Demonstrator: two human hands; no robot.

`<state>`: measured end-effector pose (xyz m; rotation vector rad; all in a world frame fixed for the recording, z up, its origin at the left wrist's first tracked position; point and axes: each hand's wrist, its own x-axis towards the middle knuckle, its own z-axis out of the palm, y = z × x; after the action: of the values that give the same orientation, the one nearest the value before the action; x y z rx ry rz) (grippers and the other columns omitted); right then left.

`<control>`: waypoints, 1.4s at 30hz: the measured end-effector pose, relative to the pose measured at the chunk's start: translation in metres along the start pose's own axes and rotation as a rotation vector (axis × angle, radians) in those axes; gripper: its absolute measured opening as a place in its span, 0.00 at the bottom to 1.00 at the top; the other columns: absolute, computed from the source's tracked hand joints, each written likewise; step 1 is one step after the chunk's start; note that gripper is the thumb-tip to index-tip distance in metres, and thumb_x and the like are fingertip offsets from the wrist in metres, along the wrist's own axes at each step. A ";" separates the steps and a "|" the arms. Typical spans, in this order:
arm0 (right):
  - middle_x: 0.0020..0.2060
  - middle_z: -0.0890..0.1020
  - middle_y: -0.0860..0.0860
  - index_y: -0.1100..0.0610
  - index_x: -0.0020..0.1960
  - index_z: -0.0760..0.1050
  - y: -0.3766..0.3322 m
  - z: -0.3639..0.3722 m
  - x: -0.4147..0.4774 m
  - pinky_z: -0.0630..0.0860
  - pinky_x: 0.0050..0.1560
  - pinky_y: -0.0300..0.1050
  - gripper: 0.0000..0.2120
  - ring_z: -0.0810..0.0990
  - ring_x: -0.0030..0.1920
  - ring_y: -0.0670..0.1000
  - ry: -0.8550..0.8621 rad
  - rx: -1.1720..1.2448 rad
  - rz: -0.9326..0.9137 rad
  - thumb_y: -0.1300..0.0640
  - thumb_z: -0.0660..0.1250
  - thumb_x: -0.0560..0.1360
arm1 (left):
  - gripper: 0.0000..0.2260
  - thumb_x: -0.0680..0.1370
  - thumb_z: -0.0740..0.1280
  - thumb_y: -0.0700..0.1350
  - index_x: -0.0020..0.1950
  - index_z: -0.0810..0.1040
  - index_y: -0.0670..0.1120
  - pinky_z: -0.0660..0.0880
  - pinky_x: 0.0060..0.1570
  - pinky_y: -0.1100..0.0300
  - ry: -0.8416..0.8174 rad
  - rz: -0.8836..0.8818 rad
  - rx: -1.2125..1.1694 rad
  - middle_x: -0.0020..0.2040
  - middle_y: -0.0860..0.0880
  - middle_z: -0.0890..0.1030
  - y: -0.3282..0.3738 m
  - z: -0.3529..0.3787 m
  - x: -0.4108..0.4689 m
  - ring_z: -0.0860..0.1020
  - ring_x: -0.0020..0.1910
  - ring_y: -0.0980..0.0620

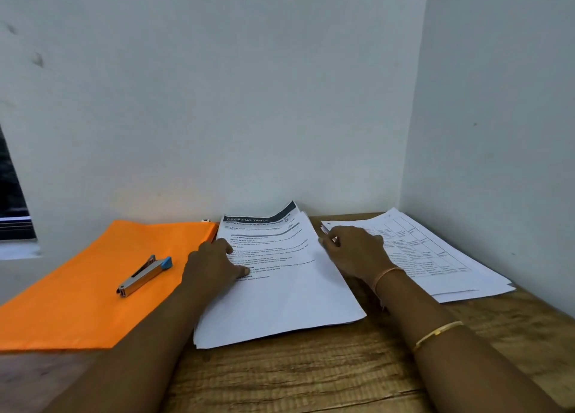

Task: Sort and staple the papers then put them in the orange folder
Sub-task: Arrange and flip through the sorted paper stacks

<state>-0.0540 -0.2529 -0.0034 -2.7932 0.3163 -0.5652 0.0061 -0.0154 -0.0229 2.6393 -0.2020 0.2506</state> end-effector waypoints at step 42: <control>0.34 0.73 0.47 0.60 0.45 0.72 -0.014 0.017 -0.006 0.66 0.40 0.43 0.10 0.74 0.42 0.53 -0.021 0.371 0.103 0.53 0.59 0.78 | 0.09 0.79 0.64 0.46 0.43 0.72 0.41 0.59 0.30 0.59 0.277 -0.033 -0.319 0.36 0.49 0.72 -0.002 -0.007 0.002 0.68 0.34 0.53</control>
<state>-0.0502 -0.2343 -0.0162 -2.4094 0.3132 -0.5106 0.0077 -0.0110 -0.0174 2.2614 -0.0955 0.5226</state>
